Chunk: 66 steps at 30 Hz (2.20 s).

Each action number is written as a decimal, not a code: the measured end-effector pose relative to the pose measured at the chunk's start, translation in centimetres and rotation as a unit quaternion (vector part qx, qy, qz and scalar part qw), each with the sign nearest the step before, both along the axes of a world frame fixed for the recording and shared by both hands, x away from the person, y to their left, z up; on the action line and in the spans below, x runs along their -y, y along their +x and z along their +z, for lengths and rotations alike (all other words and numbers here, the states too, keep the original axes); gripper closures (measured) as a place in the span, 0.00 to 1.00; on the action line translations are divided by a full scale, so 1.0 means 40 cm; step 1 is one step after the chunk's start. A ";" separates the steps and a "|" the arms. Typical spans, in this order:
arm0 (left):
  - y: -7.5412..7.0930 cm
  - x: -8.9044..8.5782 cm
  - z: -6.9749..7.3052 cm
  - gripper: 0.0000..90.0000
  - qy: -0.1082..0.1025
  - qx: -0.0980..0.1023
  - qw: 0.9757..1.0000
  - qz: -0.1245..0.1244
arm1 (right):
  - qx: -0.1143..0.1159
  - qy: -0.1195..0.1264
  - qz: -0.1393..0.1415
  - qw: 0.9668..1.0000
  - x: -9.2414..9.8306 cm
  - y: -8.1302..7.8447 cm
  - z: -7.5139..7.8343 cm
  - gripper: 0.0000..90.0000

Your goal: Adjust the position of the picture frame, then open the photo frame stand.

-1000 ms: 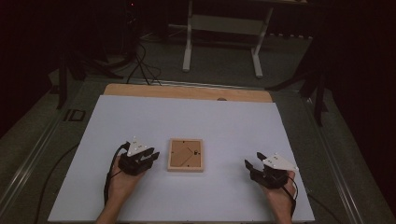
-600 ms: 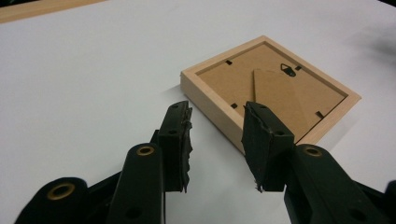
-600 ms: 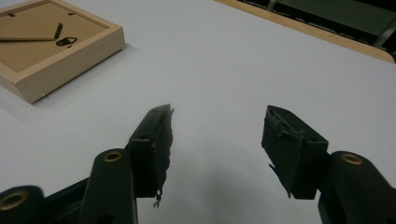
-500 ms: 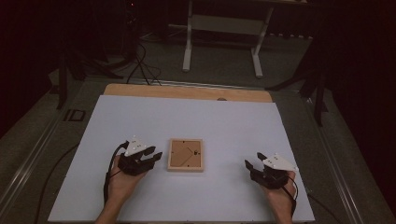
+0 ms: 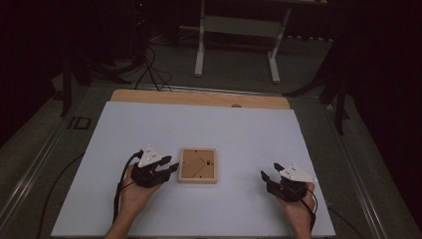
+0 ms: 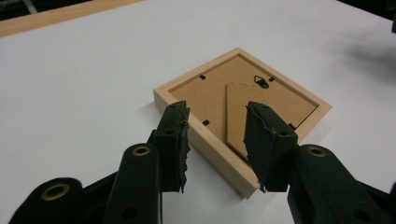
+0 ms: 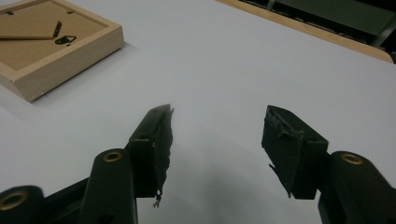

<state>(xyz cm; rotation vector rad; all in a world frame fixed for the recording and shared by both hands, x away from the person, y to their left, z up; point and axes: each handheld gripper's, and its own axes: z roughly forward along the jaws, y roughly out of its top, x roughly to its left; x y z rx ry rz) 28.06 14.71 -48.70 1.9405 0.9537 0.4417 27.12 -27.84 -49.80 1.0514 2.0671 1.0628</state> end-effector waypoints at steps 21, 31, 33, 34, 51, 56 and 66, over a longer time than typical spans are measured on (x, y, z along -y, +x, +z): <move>0.002 0.070 0.008 0.65 0.001 0.003 0.999 -0.034 | 0.001 0.001 -0.001 1.000 0.001 -0.001 0.001 0.47; 0.004 0.103 0.002 0.64 0.016 0.001 0.999 -0.051 | 0.000 0.001 -0.001 1.000 0.001 -0.001 0.001 0.47; 0.004 0.107 0.000 0.64 0.016 -0.001 0.999 -0.052 | 0.000 0.001 0.000 1.000 0.001 -0.001 0.001 0.47; 0.004 0.108 0.000 0.64 0.017 -0.002 0.998 -0.053 | 0.001 0.000 0.000 1.000 0.001 -0.001 0.001 0.47; 0.022 0.125 -0.022 0.60 0.043 -0.017 0.998 -0.049 | -0.001 0.000 0.001 1.000 -0.002 -0.001 -0.001 0.47; 0.033 0.129 -0.034 0.56 0.046 -0.022 0.998 -0.039 | -0.002 0.000 0.001 1.000 -0.003 0.000 -0.002 0.47; 0.046 0.146 -0.063 0.54 0.058 -0.033 0.997 -0.042 | -0.002 0.000 0.001 1.000 -0.002 -0.001 -0.002 0.47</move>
